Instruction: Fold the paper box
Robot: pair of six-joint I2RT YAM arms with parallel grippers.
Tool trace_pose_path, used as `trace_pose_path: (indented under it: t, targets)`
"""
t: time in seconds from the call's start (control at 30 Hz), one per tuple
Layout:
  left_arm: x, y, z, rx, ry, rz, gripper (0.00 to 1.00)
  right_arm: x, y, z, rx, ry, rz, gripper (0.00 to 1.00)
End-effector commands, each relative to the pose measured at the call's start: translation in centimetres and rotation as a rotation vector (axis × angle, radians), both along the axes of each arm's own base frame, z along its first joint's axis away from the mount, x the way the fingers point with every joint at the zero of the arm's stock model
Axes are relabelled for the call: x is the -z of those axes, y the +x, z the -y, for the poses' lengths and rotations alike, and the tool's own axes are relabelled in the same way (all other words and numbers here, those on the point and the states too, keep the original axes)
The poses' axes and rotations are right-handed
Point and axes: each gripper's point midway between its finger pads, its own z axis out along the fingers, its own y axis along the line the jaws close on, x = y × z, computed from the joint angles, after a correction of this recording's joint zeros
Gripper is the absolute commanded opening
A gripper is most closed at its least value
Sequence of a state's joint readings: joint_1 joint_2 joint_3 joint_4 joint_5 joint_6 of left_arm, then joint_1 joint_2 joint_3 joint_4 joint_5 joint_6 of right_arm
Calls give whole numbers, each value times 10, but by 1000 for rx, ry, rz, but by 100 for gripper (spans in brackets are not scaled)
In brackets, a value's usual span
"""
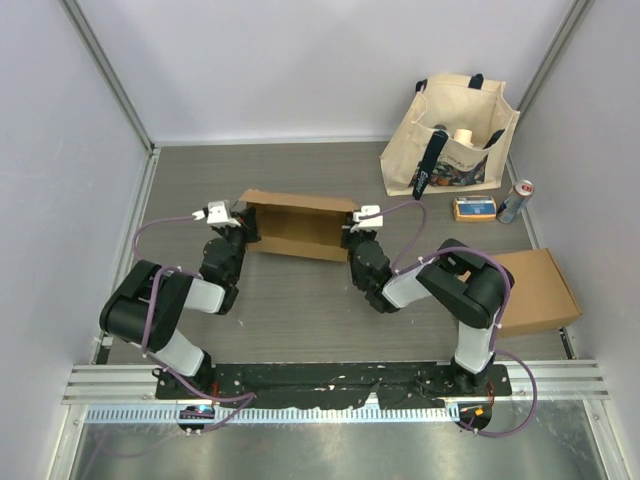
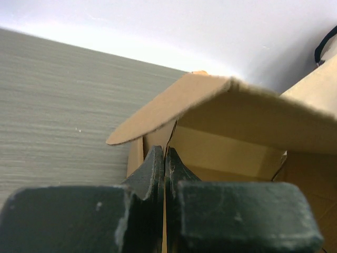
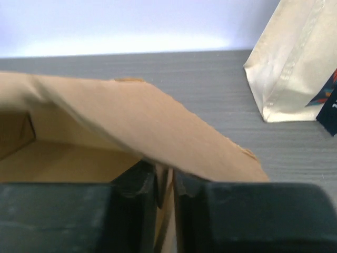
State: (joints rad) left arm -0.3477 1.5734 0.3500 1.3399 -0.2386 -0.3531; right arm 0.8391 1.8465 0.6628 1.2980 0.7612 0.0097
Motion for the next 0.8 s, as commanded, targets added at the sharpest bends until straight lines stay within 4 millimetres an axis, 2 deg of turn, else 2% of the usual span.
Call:
trace_pose_path:
  t: [0.0,0.03,0.07,0.1,0.13,0.17,0.2,0.23,0.27,0.3,0.33,0.4,0.43,0.47,0.5,0.53,0.57,0.6,0.63,0.67,0.7,0.73,0.77]
  targets:
    - [-11,-4,-1,-4,-26,54,0,-52,-18,-3,-47,224,162,27]
    - [-11,-4,-2,-9,-26,54,0,-46,-25,2,-49,211,139,35]
    - [-10,-4,-2,-10,-25,51,0,-45,-30,4,-48,204,124,55]
    - [-11,-5,-2,-9,-23,52,0,-49,-45,6,-35,199,86,65]
    - [-12,-5,-2,-8,-24,55,0,-36,-58,13,-38,160,34,76]
    - [-11,-6,-3,-10,-19,54,0,-29,-67,15,-45,137,-13,78]
    - [-12,-6,-3,-11,-19,56,0,8,-83,20,-52,79,-181,79]
    - [-12,-6,-4,-14,-13,58,0,-10,-97,23,-103,131,-218,79]
    - [-13,-7,-5,-18,-8,61,0,-8,-109,28,-126,142,-274,79]
    - [-14,-7,-4,-15,-5,63,0,18,-128,44,-134,51,-393,79]
    - [-14,-7,-5,-16,-2,62,0,-3,-145,42,-228,145,-403,79]
    - [-14,-9,-4,-9,-4,62,0,-7,-168,44,-313,147,-472,79]
    - [-13,-10,-4,-7,-4,58,0,-15,-180,49,-351,112,-520,79]
    - [-11,-11,-4,-9,0,51,0,-30,-192,46,-420,128,-531,83]
    - [-11,-12,-6,-11,1,52,0,-31,-200,51,-431,89,-578,87]
    - [-11,-14,-6,-9,2,51,0,-71,-199,44,-473,119,-536,90]
    - [-9,-16,-6,-10,9,47,0,-70,-193,35,-506,60,-595,92]
    - [-11,-16,-7,-11,12,52,0,-72,-189,34,-501,20,-658,92]
    - [-10,-16,-6,-5,20,47,0,-121,-167,32,-487,71,-608,91]
    - [-10,-17,-7,-8,18,42,1,-106,-156,8,-531,43,-720,89]
    - [-9,-17,-6,-4,17,36,1,-118,-145,0,-545,65,-716,88]
    - [-8,-17,-6,-7,15,34,2,-150,-129,-13,-564,116,-657,88]
    - [-8,-16,-7,-9,7,32,2,-149,-117,-29,-619,157,-686,88]
